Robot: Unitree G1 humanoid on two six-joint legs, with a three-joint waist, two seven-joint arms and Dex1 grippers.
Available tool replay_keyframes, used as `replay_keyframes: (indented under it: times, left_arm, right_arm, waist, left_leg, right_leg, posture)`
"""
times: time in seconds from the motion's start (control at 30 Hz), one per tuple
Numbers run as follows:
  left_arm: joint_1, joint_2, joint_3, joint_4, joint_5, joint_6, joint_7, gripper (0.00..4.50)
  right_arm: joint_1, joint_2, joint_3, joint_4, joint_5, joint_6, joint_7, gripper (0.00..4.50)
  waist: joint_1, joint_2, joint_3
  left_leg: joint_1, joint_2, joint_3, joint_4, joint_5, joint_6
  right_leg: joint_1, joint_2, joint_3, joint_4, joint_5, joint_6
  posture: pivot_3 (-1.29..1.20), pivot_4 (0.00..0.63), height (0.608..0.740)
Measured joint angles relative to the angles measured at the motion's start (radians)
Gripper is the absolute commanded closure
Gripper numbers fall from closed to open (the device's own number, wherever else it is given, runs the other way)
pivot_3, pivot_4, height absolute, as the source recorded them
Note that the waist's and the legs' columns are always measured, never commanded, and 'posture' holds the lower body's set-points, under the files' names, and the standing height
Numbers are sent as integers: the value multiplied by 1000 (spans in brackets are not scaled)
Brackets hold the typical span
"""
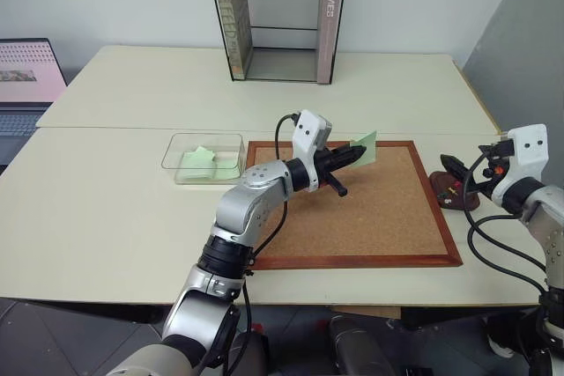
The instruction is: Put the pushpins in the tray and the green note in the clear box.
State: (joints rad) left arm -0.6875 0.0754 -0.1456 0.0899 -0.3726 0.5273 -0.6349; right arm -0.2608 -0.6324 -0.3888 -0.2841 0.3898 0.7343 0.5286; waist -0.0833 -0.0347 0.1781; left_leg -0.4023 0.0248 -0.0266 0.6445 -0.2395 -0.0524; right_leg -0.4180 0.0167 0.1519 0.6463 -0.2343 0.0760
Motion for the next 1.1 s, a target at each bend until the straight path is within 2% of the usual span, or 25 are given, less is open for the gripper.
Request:
replay_keyframes:
  times: [0.27,0.5,0.63,0.8,0.93,1.1]
  left_arm:
    - [-18,69,63,-9,46,-12,93,4500]
    - [30,217,219,-187,64,89,240,4500]
    - [129,386,291,-367,73,238,278,4500]
    - [208,529,315,-411,111,312,281,4500]
    - [251,566,306,-359,146,294,270,4500]
    - [252,581,269,-294,184,250,259,4500]
  right_arm:
    - [25,-13,29,-173,144,-13,119,33]
    - [-110,-30,155,-205,273,59,191,33]
    - [-208,-7,272,-136,262,37,228,33]
    - [-301,46,402,-18,207,-18,275,33]
    - [-364,88,517,83,120,-89,310,33]
    - [-382,90,569,99,96,-97,361,33]
  waist:
    - [-2,0,0]
    - [-4,0,1]
    - [-5,-1,1]
    - [-2,-1,2]
    - [2,-1,2]
    - [1,-1,2]
  left_leg:
    - [0,0,0,0,0,0]
    - [0,2,-1,0,0,0]
    - [0,2,0,-1,0,0]
    - [0,2,-1,0,0,0]
    - [-1,2,-2,0,0,0]
    - [-3,2,-3,-1,0,0]
  right_leg:
    - [0,0,0,1,0,0]
    - [-1,1,-1,1,0,0]
    - [-1,0,-1,0,0,0]
    - [-1,0,-3,1,0,0]
    - [-1,0,-5,0,0,-1]
    - [-3,0,-5,0,0,-1]
  posture:
    - [0,150,740]
    - [0,150,740]
    - [0,150,740]
    - [0,150,740]
    - [0,150,740]
    - [0,150,740]
